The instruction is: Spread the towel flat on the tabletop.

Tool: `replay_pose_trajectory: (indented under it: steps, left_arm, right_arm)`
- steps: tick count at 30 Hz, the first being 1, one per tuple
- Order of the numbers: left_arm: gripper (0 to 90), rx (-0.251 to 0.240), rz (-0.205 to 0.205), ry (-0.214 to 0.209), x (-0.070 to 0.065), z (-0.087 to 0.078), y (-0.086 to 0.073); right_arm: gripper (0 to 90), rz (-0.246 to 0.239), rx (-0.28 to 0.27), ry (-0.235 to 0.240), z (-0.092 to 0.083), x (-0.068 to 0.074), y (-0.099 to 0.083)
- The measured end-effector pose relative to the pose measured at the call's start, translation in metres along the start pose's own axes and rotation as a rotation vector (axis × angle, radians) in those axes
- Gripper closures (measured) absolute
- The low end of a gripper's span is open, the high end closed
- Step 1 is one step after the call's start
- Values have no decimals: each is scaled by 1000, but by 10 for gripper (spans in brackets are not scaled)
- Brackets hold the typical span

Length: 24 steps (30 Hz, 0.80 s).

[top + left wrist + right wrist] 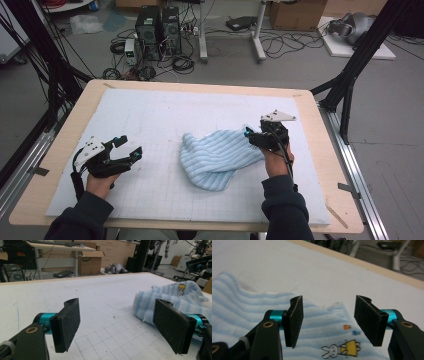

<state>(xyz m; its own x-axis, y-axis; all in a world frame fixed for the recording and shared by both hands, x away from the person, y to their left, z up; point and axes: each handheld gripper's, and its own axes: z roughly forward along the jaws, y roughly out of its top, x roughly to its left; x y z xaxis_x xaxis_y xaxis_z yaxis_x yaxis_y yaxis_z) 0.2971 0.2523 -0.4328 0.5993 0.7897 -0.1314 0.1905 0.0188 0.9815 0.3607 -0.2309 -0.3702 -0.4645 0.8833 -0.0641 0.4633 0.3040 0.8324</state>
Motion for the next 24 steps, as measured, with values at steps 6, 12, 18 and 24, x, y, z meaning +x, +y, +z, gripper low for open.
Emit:
replay_pose_trajectory:
  steps: [6, 12, 18, 24]
  left_arm:
    - [224, 0, 0, 0, 0, 1, 0]
    - [227, 3, 1, -1, 0, 0, 0]
    - [228, 2, 3, 1, 0, 0, 0]
    - [229, 2, 3, 2, 0, -1, 0]
  right_arm:
    - [389, -58, 59, 184, 22, 22, -8]
    - [371, -103, 78, 398, 43, 64, -7]
    - [304, -130, 81, 570, 55, 105, 3]
    - [375, -242, 175, 561, 75, 139, 2]
